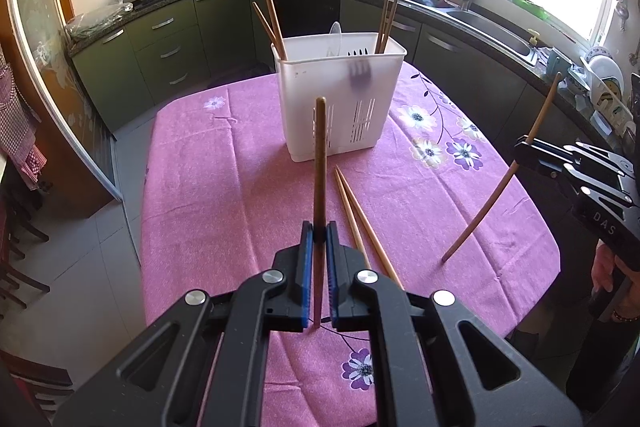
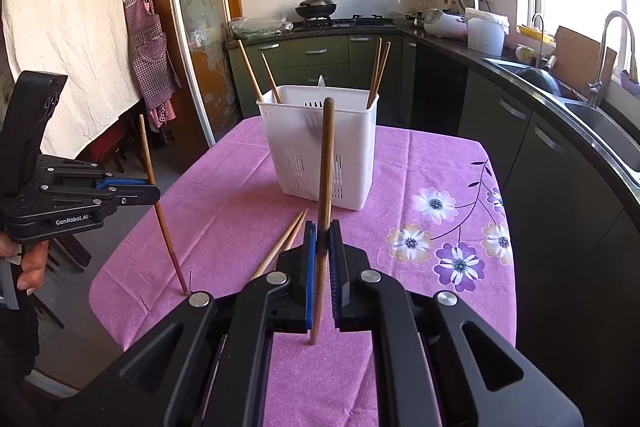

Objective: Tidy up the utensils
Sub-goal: 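Lift the chopstick with the right gripper while the left carries its chopstick to the holder, then insert both chopsticks into the white holder and open both grippers, then move both grippers back toward the last two chopsticks on the table, then grasp one wooden chopstick with the left gripper and lift it upright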

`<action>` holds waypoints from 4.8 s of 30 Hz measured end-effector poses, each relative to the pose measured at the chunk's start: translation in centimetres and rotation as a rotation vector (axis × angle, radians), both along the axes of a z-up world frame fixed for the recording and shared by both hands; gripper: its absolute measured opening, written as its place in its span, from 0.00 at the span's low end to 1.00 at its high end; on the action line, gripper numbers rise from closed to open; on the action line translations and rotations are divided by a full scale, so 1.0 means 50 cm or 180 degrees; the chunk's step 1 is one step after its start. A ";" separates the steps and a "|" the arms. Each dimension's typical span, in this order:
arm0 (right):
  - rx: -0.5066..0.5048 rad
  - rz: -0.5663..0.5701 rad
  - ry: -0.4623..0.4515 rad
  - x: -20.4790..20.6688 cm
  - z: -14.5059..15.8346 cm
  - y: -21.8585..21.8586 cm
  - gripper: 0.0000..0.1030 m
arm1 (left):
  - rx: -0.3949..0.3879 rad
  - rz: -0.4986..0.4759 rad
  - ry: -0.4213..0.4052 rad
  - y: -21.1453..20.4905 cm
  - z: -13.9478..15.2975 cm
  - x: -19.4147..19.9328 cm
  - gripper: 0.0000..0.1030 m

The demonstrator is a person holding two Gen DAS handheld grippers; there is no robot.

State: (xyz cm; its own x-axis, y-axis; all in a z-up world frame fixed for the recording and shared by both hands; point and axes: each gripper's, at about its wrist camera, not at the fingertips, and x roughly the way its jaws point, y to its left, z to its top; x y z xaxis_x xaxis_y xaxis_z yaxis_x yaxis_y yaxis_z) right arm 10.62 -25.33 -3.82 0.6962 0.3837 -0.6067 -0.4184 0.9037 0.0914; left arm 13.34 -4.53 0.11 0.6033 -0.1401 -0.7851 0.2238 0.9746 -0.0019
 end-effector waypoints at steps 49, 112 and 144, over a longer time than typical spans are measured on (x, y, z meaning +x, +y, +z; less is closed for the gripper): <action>0.0354 -0.0220 -0.0557 0.361 0.206 0.043 0.07 | -0.0063 0.0072 -0.0806 -0.094 0.220 0.280 0.06; 0.0001 -0.0203 0.0413 0.161 -0.135 -0.015 0.30 | 0.0227 0.0127 0.1058 -0.134 -0.256 0.215 0.12; -0.0128 0.0019 0.0751 0.207 -0.165 0.056 0.34 | -0.0061 0.0232 -0.0055 -0.009 -0.014 0.053 0.06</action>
State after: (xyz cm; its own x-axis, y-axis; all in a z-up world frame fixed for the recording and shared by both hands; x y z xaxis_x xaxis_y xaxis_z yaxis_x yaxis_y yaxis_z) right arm 20.95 -22.51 -12.07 0.5312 0.3596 -0.7672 -0.3950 0.9061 0.1512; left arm 16.01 -4.97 -0.56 0.6258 -0.1104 -0.7721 0.1525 0.9881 -0.0176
